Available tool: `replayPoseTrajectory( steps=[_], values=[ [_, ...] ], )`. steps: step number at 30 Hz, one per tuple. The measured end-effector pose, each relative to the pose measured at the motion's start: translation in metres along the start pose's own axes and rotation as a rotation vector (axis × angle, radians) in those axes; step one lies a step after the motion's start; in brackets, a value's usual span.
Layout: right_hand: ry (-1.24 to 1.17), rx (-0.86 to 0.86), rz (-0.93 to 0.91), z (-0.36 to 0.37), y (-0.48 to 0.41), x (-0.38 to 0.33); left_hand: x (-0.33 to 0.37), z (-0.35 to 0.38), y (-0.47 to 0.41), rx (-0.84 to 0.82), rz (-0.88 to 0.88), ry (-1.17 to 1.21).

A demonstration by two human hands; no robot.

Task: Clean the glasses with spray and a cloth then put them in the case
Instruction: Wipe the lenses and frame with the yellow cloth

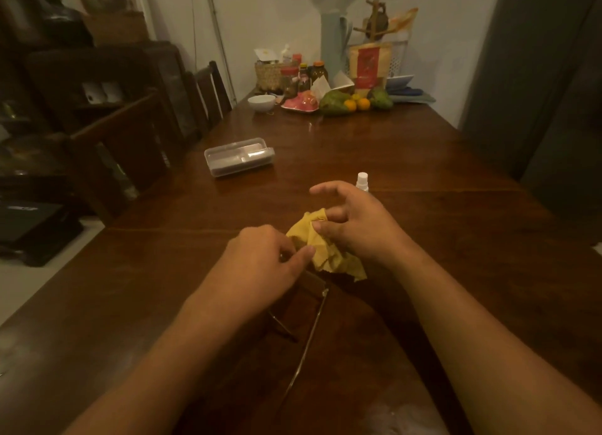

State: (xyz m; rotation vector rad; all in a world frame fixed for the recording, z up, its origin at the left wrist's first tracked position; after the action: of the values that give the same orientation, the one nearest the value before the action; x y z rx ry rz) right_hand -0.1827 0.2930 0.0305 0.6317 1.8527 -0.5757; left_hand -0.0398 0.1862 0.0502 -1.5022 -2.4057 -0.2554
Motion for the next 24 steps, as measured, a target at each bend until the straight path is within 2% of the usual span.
replayPoseTrajectory(
  steps=[3, 12, 17, 21, 24],
  values=[
    [-0.018, 0.028, 0.001, -0.001, 0.000, -0.003, -0.002, -0.003, 0.001, -0.004, -0.067, 0.011],
    [0.170, 0.014, -0.017, 0.004, 0.004, -0.008, -0.013, -0.022, 0.005, -0.066, -0.206, 0.068],
    [0.287, 0.035, -0.050, 0.010, 0.004, -0.013, -0.022, -0.039, 0.009, 0.081, -0.256, 0.227],
    [0.090, 0.086, -0.142, 0.016, 0.008, -0.020, -0.042, -0.054, 0.010, 0.200, -0.285, 0.441],
    [-0.074, 0.138, -0.206, 0.020, 0.013, -0.027, -0.059, -0.062, 0.003, 0.197, -0.319, 0.535]
  ],
)
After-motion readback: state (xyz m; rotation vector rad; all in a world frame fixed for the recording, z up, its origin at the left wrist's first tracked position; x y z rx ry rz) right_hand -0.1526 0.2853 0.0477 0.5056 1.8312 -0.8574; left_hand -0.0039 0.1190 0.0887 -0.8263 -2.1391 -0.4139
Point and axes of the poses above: each hand's wrist, its own y-axis away from the middle knuckle, its own z-axis out of the palm, x = y × z, the point moved 2 cm from there along -y, towards the middle knuckle, and after that the axes turned 3 degrees about -y, right-handed, at the moved point
